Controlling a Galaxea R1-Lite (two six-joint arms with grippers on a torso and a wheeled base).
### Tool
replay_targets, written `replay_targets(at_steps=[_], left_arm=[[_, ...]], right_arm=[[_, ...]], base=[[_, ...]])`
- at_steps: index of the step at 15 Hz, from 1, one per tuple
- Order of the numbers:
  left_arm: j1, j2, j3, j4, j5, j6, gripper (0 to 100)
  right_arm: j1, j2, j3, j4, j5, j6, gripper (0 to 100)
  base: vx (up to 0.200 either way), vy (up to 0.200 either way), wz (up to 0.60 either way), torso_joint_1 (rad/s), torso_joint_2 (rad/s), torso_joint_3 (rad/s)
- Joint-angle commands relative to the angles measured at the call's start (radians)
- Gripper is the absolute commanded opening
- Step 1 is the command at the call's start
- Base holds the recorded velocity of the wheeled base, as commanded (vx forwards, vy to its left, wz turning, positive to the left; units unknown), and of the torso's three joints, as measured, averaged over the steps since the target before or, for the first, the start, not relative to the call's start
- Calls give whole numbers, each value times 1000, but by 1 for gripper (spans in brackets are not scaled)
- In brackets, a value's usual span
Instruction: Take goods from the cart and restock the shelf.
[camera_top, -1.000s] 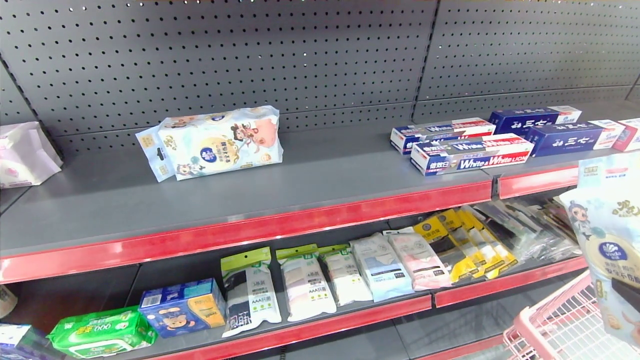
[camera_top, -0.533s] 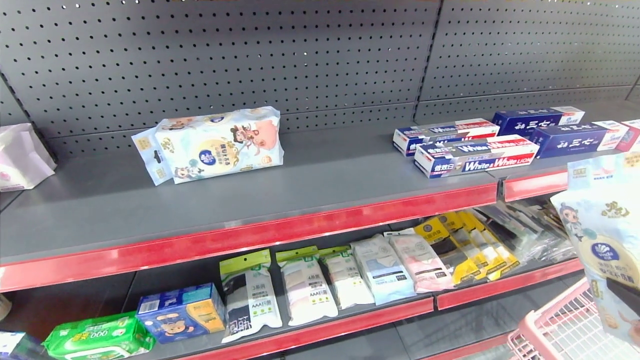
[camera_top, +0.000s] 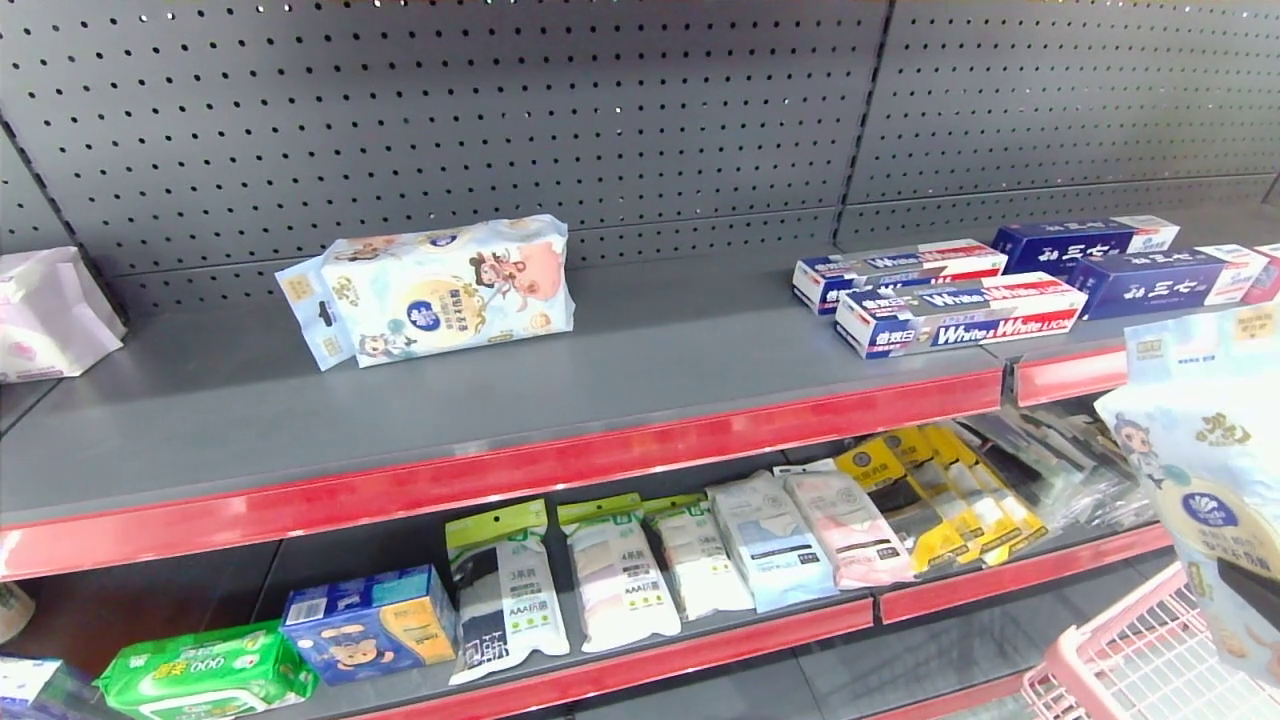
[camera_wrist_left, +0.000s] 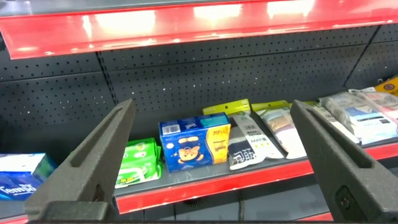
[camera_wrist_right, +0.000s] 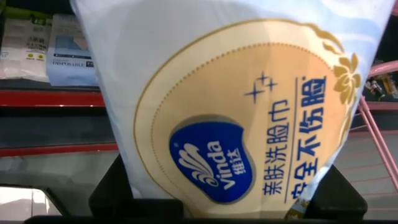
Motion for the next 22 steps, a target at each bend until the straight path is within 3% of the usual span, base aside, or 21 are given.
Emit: replay_targets(at_steps=[1, 4, 22], left_arm=[[0, 0, -1, 0, 0, 0, 100], [0, 0, -1, 0, 0, 0, 100], [0, 0, -1, 0, 0, 0, 100]], right_arm=[[1, 2, -3, 0, 1, -4, 0], [1, 5, 1, 0, 3, -15, 0], [1, 8, -6, 0, 3, -29, 0]], base=[[0, 0, 0, 0, 0, 0], [0, 0, 0, 57, -119, -72], [0, 0, 0, 204, -438, -239]])
